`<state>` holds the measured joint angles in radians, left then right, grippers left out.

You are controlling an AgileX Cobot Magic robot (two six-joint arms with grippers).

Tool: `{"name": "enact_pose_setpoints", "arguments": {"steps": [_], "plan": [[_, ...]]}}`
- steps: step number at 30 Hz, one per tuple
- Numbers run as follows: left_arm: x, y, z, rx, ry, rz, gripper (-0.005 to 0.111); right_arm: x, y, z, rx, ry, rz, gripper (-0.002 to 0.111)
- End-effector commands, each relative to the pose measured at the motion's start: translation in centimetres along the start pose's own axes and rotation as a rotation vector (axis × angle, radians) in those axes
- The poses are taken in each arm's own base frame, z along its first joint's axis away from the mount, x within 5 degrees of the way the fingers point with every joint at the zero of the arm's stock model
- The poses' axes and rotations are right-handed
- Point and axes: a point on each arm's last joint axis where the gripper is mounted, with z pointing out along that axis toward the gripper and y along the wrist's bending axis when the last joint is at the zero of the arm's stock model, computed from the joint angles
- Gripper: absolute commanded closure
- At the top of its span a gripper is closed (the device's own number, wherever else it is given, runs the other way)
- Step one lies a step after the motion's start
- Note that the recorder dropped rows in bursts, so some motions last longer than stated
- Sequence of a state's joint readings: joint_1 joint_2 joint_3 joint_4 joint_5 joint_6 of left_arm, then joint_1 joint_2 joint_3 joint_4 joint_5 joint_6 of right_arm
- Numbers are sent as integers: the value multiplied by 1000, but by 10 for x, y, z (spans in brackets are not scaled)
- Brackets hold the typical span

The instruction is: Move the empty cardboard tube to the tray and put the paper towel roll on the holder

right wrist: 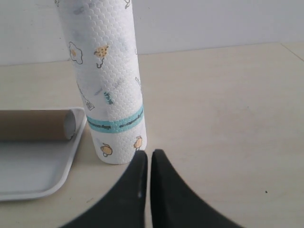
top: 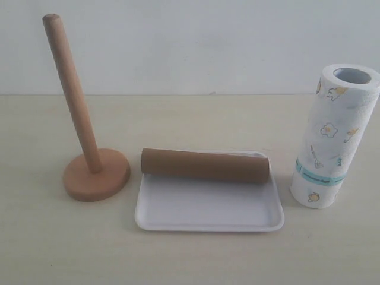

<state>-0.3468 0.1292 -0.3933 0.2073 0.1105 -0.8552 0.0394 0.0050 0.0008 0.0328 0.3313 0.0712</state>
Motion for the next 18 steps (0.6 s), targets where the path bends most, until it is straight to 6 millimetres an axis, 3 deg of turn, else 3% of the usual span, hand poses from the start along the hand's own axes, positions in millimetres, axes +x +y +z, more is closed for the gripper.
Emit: {"name": "enact_pose_setpoints", "arguments": {"steps": [1, 6, 13, 18], "plan": [[25, 25, 3, -86, -57, -381, 103, -1, 0, 0, 6, -15, -2, 106], [55, 54, 2, -218, -49, -554, 103, -1, 0, 0, 6, -15, -2, 106], [80, 78, -3, -329, -40, -562, 103, -1, 0, 0, 6, -15, -2, 106], [86, 83, -9, -325, -58, -554, 103, -1, 0, 0, 6, -15, -2, 106]]}}
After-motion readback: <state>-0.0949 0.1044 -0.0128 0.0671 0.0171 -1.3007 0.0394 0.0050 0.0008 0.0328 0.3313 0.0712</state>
